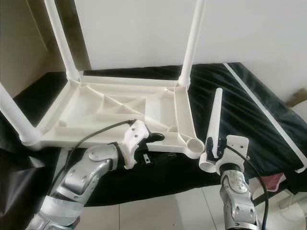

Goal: Building children table

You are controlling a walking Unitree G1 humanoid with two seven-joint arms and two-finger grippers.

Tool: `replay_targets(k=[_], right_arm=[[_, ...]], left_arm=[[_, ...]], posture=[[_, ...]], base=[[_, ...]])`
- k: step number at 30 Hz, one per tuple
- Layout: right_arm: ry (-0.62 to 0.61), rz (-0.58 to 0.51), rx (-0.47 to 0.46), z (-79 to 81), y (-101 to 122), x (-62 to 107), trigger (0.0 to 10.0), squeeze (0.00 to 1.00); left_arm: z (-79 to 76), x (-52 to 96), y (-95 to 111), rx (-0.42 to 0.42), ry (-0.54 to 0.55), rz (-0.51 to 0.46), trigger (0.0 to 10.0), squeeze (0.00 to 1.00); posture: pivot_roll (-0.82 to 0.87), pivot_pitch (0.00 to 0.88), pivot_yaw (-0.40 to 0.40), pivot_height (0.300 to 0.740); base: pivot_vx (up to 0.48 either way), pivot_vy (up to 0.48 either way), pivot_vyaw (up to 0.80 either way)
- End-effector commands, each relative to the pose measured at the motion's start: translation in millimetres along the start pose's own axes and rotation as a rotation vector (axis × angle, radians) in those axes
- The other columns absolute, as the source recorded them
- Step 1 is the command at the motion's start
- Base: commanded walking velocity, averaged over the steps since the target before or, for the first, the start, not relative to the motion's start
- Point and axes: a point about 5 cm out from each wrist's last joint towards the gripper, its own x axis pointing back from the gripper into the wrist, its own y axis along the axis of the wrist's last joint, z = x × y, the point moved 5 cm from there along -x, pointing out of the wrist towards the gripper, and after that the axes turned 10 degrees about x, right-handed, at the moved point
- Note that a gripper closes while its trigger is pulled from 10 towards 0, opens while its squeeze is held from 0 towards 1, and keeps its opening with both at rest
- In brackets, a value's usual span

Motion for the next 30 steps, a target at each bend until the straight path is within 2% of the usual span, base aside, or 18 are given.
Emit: replay_targets(k=[1,2,4,8,12,22,26,28,30], right_arm=[[0.068,0.08,0.035,17.8,-19,1.2,10.0,0.0],[0.083,0.069,0.087,20.6,-16,0.2,10.0,0.0],[0.091,0.063,0.112,22.3,-15,-0.1,10.0,0.0],[0.109,0.031,0.225,26.6,-8,-2.2,10.0,0.0],[0.13,0.03,0.278,30.4,-8,-2.3,10.0,0.0],[0.137,0.044,0.297,35.6,-12,-0.5,10.0,0.0],[0.12,-0.002,0.329,36.0,-6,-0.9,10.0,0.0],[0.103,-0.016,0.306,34.8,-3,-1.5,10.0,0.0],[0.033,-0.102,0.203,30.1,19,-1.1,10.0,0.0]], left_arm=[[4.1,1.0,1,0.013,0.051,-0.011,10.0,0.0],[4.1,1.0,1,0.014,0.052,-0.012,10.0,0.0],[4.1,1.1,1,0.014,0.052,-0.012,10.0,0.0],[4.1,1.7,0,0.016,0.053,-0.01,10.0,0.0],[4.0,2.1,0,0.019,0.053,-0.01,10.0,0.0],[3.7,2.1,0,0.02,0.052,-0.01,10.0,0.0],[3.1,1.1,0,0.017,0.048,-0.006,10.0,0.0],[3.0,1.0,0,0.016,0.047,-0.006,10.0,0.0],[3.0,1.2,1,0.016,0.044,-0.007,10.0,0.0]], posture=[[0.03,0.0,-0.022,0.74],[0.03,0.0,-0.022,0.74],[0.03,0.0,-0.022,0.74],[0.03,0.0,-0.021,0.74],[0.03,0.0,-0.021,0.74],[0.03,0.0,-0.016,0.74],[0.03,0.0,-0.013,0.74],[0.03,0.0,-0.012,0.74],[0.03,0.0,-0.01,0.74]], base=[[0.0,0.0,0.0],[0.0,0.0,0.0],[0.0,0.0,0.0],[0.0,0.0,0.0],[0.0,0.0,0.0],[0.0,0.0,0.0],[0.0,0.0,0.0],[0.0,0.0,0.0],[0.0,0.0,0.0]])
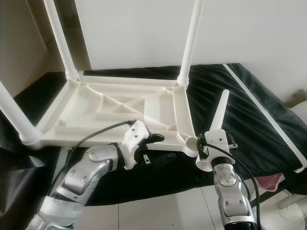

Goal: Building children table

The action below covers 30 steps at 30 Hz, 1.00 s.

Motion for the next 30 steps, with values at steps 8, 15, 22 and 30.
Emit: replay_targets(k=[8,15,22,30], right_arm=[[-0.159,-0.092,-0.193,-8.8,20,15.8,10.0,0.0],[-0.224,-0.074,-0.252,-9.0,14,31.6,10.0,0.0],[-0.252,-0.121,-0.261,-10.0,16,56.7,10.0,0.0],[-0.278,-0.037,-0.286,-11.2,-6,80.7,10.0,0.0]], left_arm=[[2.0,1.5,1,0.004,0.039,-0.01,10.0,0.0],[-0.7,1.2,0,0.009,0.032,-0.011,10.0,0.0],[-1.0,2.3,0,0.011,0.029,-0.009,10.0,0.0],[-1.1,5.1,0,0.015,0.034,-0.008,10.0,0.0]], posture=[[0.04,0.0,-0.012,0.74],[0.03,0.0,-0.011,0.74],[0.03,0.0,-0.012,0.74],[0.03,0.0,-0.003,0.74]], base=[[0.0,0.0,0.0],[0.0,0.0,0.0],[0.0,0.0,0.0],[0.0,0.0,0.0]])
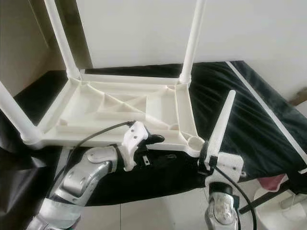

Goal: Building children table

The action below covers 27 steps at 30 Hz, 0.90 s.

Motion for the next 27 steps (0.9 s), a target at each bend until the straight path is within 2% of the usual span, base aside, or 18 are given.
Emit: replay_targets(k=[1,8,27], right_arm=[[-0.019,0.032,-0.013,-3.7,-6,3.9,10.0,0.0],[-0.044,0.085,-0.043,-6.9,-19,3.3,10.0,0.0],[0.042,0.124,-0.057,7.4,-26,-14.0,10.0,0.0]], left_arm=[[2.5,1.7,-1,0.01,0.036,0.001,10.0,0.0],[0.9,2.1,-1,0.011,0.021,0.012,10.0,0.0],[1.4,1.6,-2,0.023,0.027,0.015,10.0,0.0]], posture=[[0.03,0.0,0.003,0.74],[0.02,0.0,0.021,0.74],[0.03,0.0,0.016,0.74]], base=[[0.0,0.0,0.0],[0.0,0.0,0.0],[0.0,0.0,0.0]])
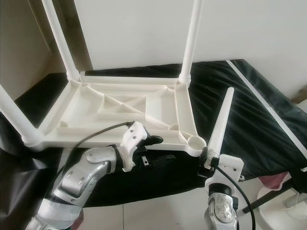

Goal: Building children table

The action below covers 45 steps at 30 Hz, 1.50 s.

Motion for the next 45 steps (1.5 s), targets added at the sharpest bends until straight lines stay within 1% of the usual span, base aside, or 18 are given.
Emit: replay_targets(k=[1,10,11,12,17,18,22,24,27,29,34,35,36,38,40,45], right_arm=[[0.002,0.041,-0.002,-0.7,-9,1.0,10.0,0.0],[0.009,0.057,-0.011,-1.1,-11,-1.2,10.0,0.0],[0.035,0.109,0.007,2.4,-22,-0.4,10.0,0.0],[0.039,0.123,0.017,2.9,-26,0.1,10.0,0.0],[0.046,0.146,0.022,3.2,-32,2.0,10.0,0.0],[0.053,0.151,0.038,3.7,-33,3.1,10.0,0.0],[0.057,0.157,0.051,3.7,-34,4.4,10.0,0.0],[0.056,0.191,0.081,0.1,-40,5.9,10.0,0.0],[0.059,0.225,0.094,-1.6,-47,8.9,10.0,0.0],[0.061,0.225,0.096,-1.8,-48,9.6,10.0,0.0],[0.052,0.197,0.096,-3.9,-42,7.2,10.0,0.0],[0.042,0.16,0.096,-5.9,-34,3.1,10.0,0.0],[0.042,0.16,0.096,-5.9,-34,3.1,10.0,0.0],[0.054,0.11,0.099,-4.5,-23,-0.3,10.0,0.0],[0.057,0.098,0.094,-3.7,-21,-0.4,10.0,0.0],[0.053,0.013,0.049,-3.4,-2,-2.8,10.0,0.0]], left_arm=[[0.6,0.4,2,0.0,0.024,-0.008,10.0,0.0],[1.3,0.3,2,0.002,0.031,-0.012,10.0,0.0],[1.2,-0.2,3,0.002,0.031,-0.014,10.0,0.0],[1.3,-0.3,3,0.003,0.032,-0.015,10.0,0.0],[1.3,-0.6,3,0.005,0.032,-0.017,10.0,0.0],[1.4,-0.6,3,0.004,0.033,-0.017,10.0,0.0],[1.2,-0.8,3,0.005,0.033,-0.017,10.0,0.0],[0.6,-1.0,3,0.006,0.031,-0.018,10.0,0.0],[0.7,-1.3,3,0.007,0.032,-0.019,10.0,0.0],[1.0,-1.2,3,0.007,0.033,-0.02,10.0,0.0],[1.9,-1.2,4,0.008,0.034,-0.021,10.0,0.0],[1.8,-1.6,4,0.008,0.034,-0.021,10.0,0.0],[1.8,-1.6,4,0.008,0.034,-0.021,10.0,0.0],[1.2,-2.2,3,0.008,0.033,-0.022,10.0,0.0],[1.1,-2.1,3,0.009,0.033,-0.022,10.0,0.0],[1.4,-2.2,3,0.011,0.037,-0.024,10.0,0.0]], posture=[[0.03,0.0,0.016,0.74],[0.02,0.0,0.012,0.74],[0.02,0.0,0.012,0.74],[0.02,0.0,0.012,0.74],[0.02,0.0,0.012,0.74],[0.02,0.0,0.012,0.74],[0.02,0.0,0.012,0.74],[0.01,0.0,0.011,0.74],[0.01,0.0,0.009,0.74],[0.01,0.0,0.009,0.74],[0.01,0.0,0.009,0.74],[0.01,0.0,0.009,0.74],[0.01,0.0,0.009,0.74],[0.01,0.0,0.008,0.74],[0.01,0.0,0.008,0.74],[0.01,0.0,0.005,0.74]], base=[[0.0,0.0,0.0],[0.0,0.0,0.0],[0.0,0.0,0.0],[0.0,0.0,0.0],[0.0,0.0,0.0],[0.0,0.0,0.0],[0.0,0.0,0.0],[0.0,0.0,0.0],[0.0,0.0,0.0],[0.0,0.0,0.0],[0.0,0.0,0.0],[0.0,0.0,0.0],[0.0,0.0,0.0],[0.0,0.0,0.0],[0.0,0.0,0.0],[0.0,0.0,0.0]])
